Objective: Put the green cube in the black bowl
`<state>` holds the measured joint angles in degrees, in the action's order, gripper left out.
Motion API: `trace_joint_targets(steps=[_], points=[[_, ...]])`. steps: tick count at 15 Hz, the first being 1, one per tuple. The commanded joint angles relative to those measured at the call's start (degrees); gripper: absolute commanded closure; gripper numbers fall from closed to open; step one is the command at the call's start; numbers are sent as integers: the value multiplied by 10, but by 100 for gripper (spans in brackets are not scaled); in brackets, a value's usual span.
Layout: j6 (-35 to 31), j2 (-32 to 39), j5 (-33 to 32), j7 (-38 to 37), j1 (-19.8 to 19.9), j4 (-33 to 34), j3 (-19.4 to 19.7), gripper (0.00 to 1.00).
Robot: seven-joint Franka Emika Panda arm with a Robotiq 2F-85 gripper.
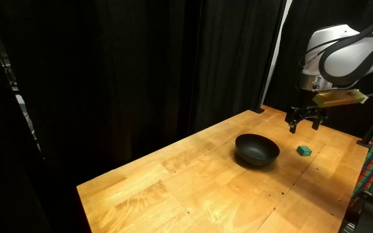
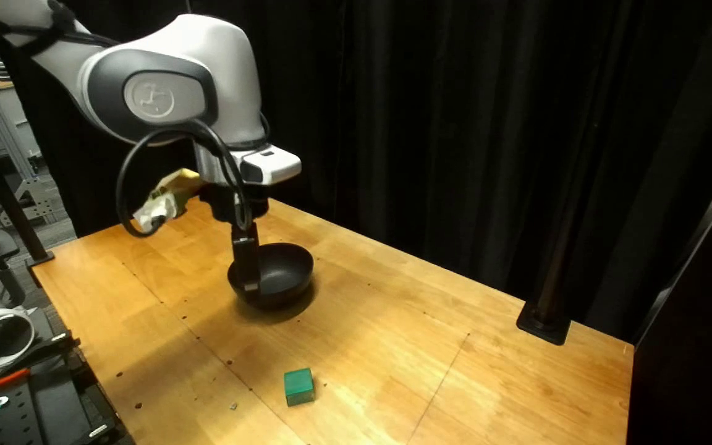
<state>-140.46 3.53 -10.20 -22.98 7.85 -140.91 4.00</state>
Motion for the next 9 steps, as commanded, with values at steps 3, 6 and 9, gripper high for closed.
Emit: trace_joint_targets(steps=[3, 6, 9], points=[[-61, 114, 17, 10, 5, 49, 52, 0], [-72, 160, 38, 13, 8, 73, 72, 0], [-79, 193, 66, 17, 10, 93, 83, 0]])
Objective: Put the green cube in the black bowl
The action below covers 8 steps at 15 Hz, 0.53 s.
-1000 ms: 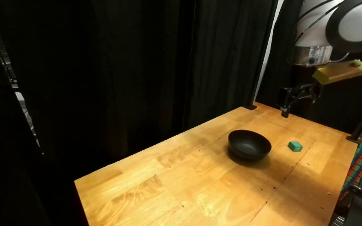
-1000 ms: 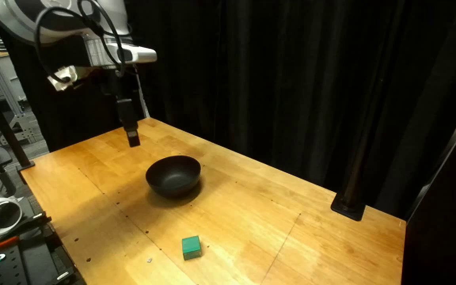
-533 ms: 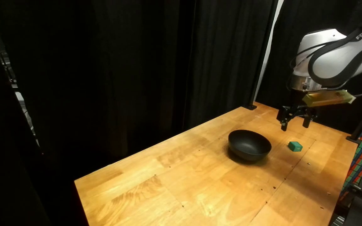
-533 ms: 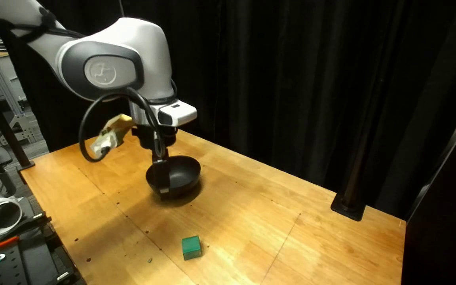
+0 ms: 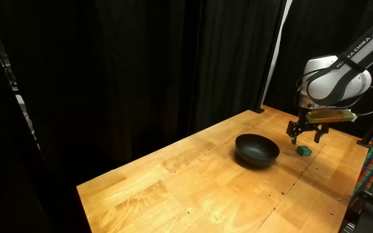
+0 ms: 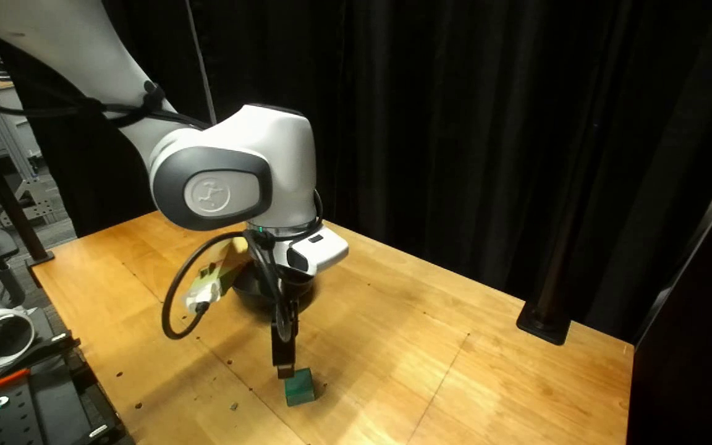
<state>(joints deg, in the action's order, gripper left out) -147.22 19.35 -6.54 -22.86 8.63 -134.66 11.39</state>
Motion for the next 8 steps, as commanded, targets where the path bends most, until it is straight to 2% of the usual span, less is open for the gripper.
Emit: trace_joint_targets(steps=[1, 4, 5, 7, 8], points=[[-16, 45, 36, 16, 2, 36, 12, 0], [-11, 68, 60, 21, 6, 53, 14, 0], [-9, 75, 64, 22, 6, 57, 17, 20], [-12, 86, 70, 24, 7, 62, 20, 32], [-11, 89, 72, 24, 8, 65, 22, 42]])
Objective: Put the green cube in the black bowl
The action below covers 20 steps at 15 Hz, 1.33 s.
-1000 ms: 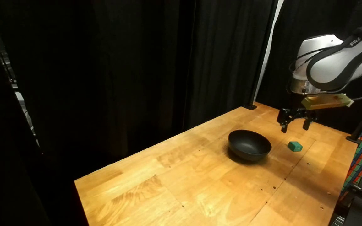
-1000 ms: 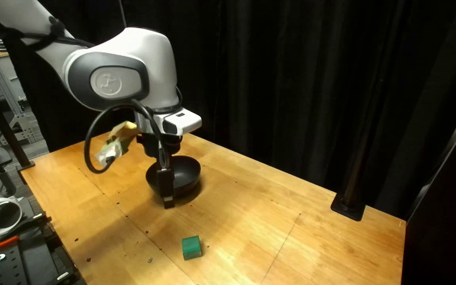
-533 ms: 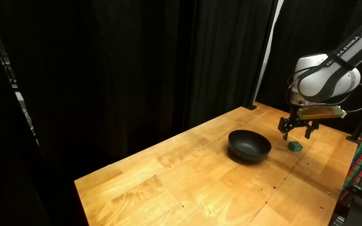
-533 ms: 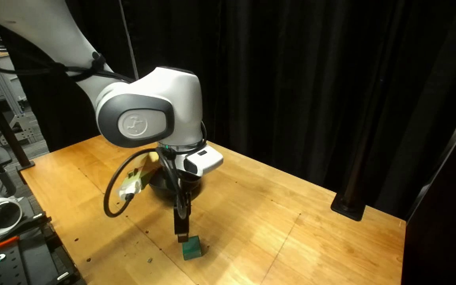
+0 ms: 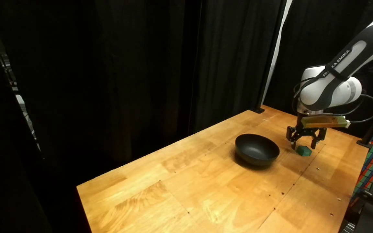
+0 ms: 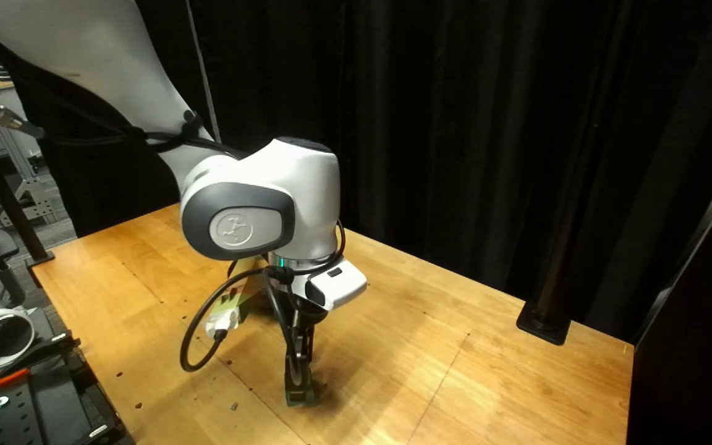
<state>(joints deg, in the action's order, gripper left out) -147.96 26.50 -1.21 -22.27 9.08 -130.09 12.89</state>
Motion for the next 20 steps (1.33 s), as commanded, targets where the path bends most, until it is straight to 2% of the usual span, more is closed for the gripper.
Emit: trace_joint_targets(steps=[1, 5, 8, 11, 13, 17, 20], points=[[-4, 21, 20, 19, 4, 21, 8, 49], [20, 9, 26, 22, 7, 21, 13, 80], [59, -51, 31, 17, -1, 4, 13, 81], [98, -126, 76, 39, 5, -19, -14, 81], [98, -163, 114, 51, 0, -29, -34, 81], [87, -193, 185, 83, -23, -44, -81, 81], [67, -188, 235, 107, -45, -50, -112, 81]])
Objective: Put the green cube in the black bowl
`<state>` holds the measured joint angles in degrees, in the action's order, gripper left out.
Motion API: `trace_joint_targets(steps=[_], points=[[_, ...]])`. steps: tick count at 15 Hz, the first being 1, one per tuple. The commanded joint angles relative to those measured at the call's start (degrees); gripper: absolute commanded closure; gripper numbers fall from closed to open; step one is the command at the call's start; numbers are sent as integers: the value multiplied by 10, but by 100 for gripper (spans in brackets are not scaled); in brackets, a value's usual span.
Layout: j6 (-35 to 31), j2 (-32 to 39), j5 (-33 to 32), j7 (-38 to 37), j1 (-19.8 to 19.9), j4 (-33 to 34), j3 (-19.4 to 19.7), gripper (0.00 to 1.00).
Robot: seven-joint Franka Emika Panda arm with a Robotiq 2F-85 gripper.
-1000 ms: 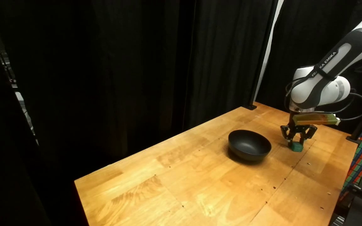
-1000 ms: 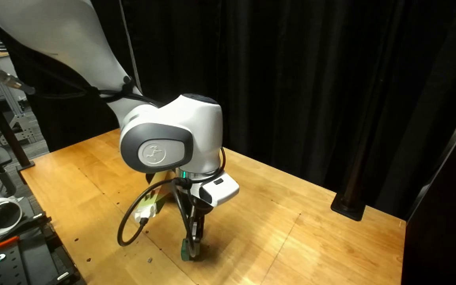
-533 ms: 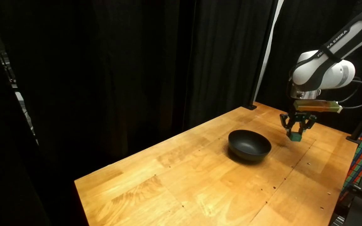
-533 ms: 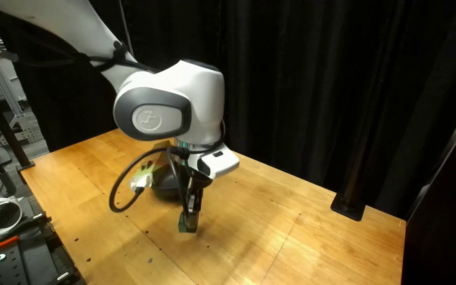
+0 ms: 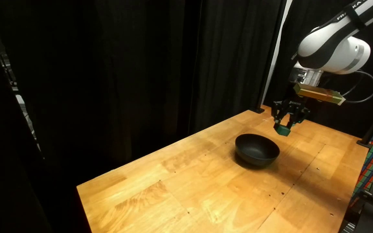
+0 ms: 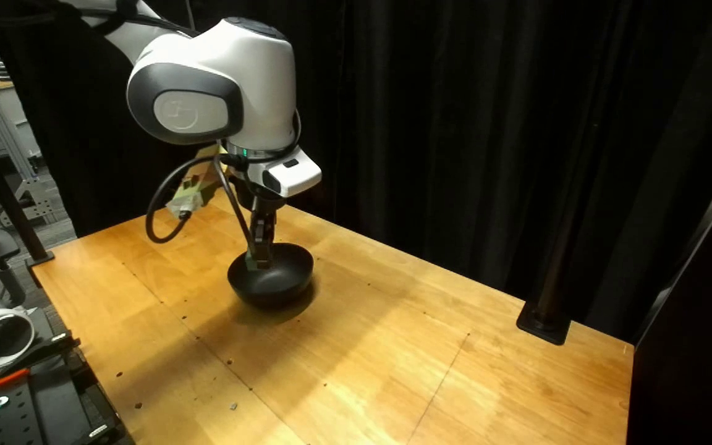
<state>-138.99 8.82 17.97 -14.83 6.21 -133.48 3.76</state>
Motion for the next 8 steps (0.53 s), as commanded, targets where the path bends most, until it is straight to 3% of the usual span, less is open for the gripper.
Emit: trace_joint_targets(steps=[1, 2, 3, 6, 8], points=[[-23, -5, 54, 37, -22, -14, -29, 31], [-25, -2, 62, 37, -27, -13, -34, 31], [-2, 2, 61, 36, -29, -5, -35, 23], [154, -6, 42, 27, -14, 32, -20, 1], [242, -33, 13, 12, -3, 45, 1, 0]])
